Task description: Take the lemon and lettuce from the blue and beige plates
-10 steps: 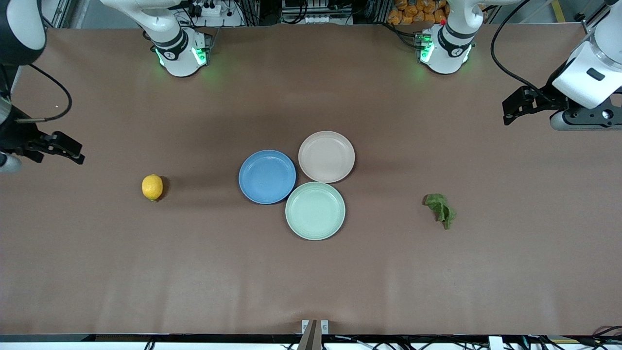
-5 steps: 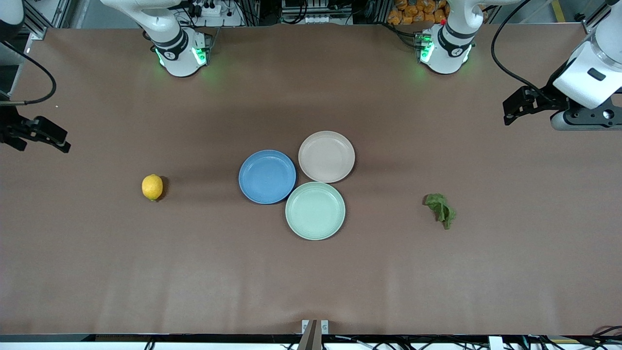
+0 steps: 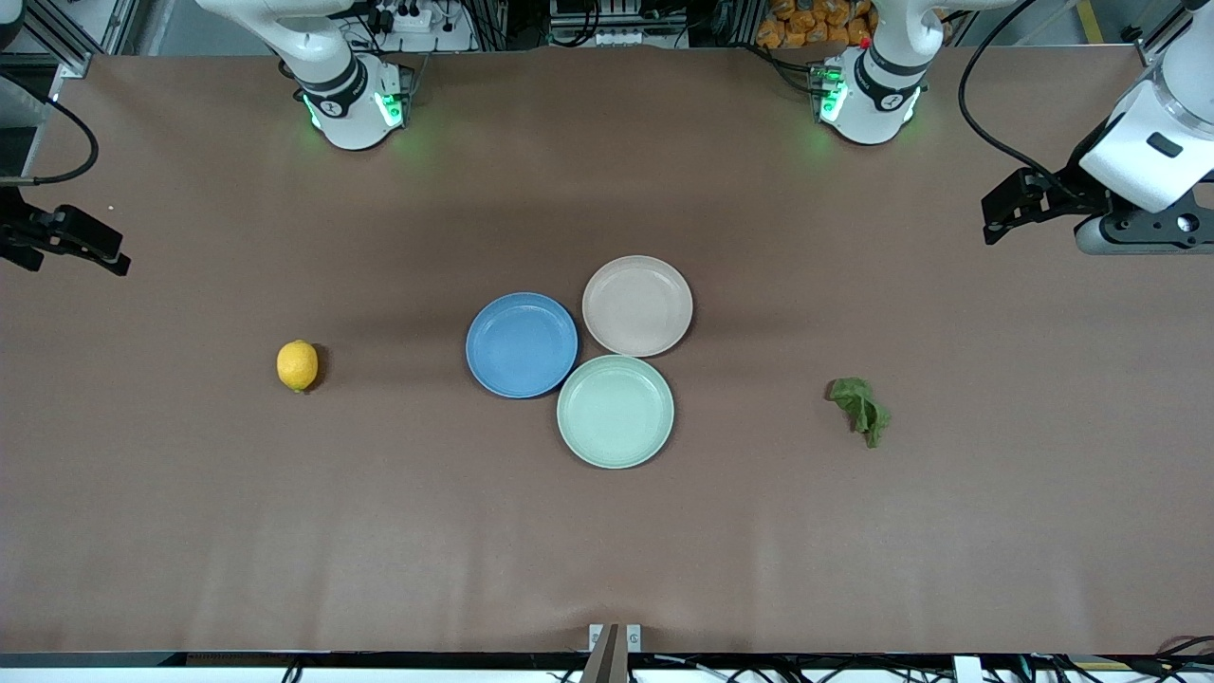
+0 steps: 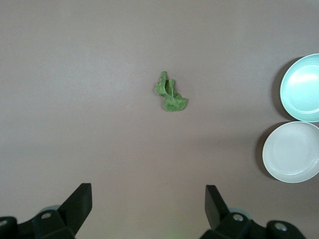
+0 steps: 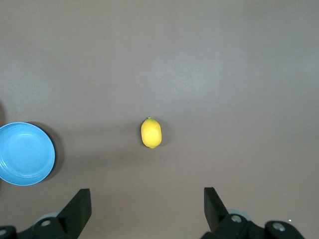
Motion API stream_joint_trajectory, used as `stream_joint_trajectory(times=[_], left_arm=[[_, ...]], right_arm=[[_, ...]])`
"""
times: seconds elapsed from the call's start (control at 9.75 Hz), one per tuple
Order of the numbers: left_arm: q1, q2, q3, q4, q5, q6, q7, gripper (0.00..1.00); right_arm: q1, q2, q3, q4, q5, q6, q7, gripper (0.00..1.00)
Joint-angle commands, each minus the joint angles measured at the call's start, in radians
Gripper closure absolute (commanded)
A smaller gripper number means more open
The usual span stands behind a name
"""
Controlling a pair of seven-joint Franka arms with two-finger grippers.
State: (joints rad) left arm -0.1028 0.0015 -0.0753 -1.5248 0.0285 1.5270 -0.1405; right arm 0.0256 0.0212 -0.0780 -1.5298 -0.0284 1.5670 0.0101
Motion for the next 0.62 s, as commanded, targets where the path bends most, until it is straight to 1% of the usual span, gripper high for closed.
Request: stream_joint_trajectory(times=[0.0, 0.51], left_arm=[[0.008, -0.002, 0.0, 0.015, -0.022, -0.021, 0.024, 0.0], [0.008, 0.0, 0.002, 0.015, -0.022, -0.021, 0.024, 0.0]], right_arm=[[-0.016, -0.006, 0.017, 0.007, -0.016, -0.009, -0.009, 0.0], [-0.015, 0.003, 0.015, 0.01, -0.018, -0.013, -0.009, 0.0]])
